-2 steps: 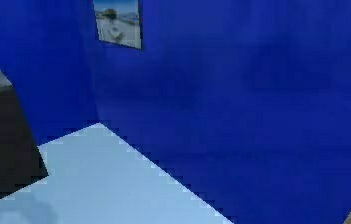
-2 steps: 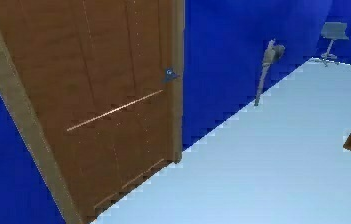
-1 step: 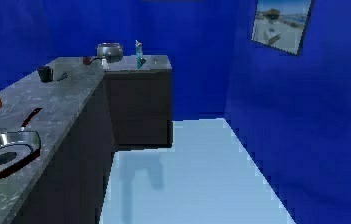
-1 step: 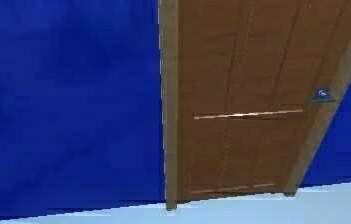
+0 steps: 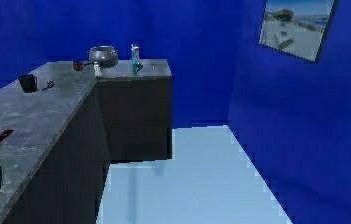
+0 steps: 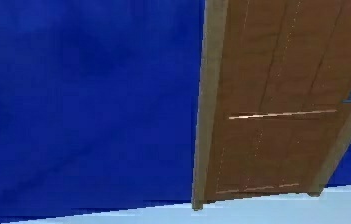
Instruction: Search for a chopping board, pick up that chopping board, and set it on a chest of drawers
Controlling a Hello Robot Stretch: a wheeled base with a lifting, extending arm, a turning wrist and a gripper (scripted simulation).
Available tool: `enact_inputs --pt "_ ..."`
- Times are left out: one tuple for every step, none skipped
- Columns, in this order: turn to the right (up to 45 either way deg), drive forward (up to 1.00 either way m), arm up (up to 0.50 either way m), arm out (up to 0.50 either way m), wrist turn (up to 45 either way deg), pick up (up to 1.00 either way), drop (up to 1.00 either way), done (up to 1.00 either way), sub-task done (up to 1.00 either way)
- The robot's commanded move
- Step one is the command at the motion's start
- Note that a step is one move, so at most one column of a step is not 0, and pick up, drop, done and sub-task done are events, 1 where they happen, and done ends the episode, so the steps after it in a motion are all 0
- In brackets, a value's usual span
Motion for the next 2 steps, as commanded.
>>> enact_inputs --pt "-45.0 0.0 0.0 0.0 0.0 0.0 0.0 0.0 0.0" --pt "-45.0 0.0 0.0 0.0 0.0 0.0 0.0 0.0 0.0"
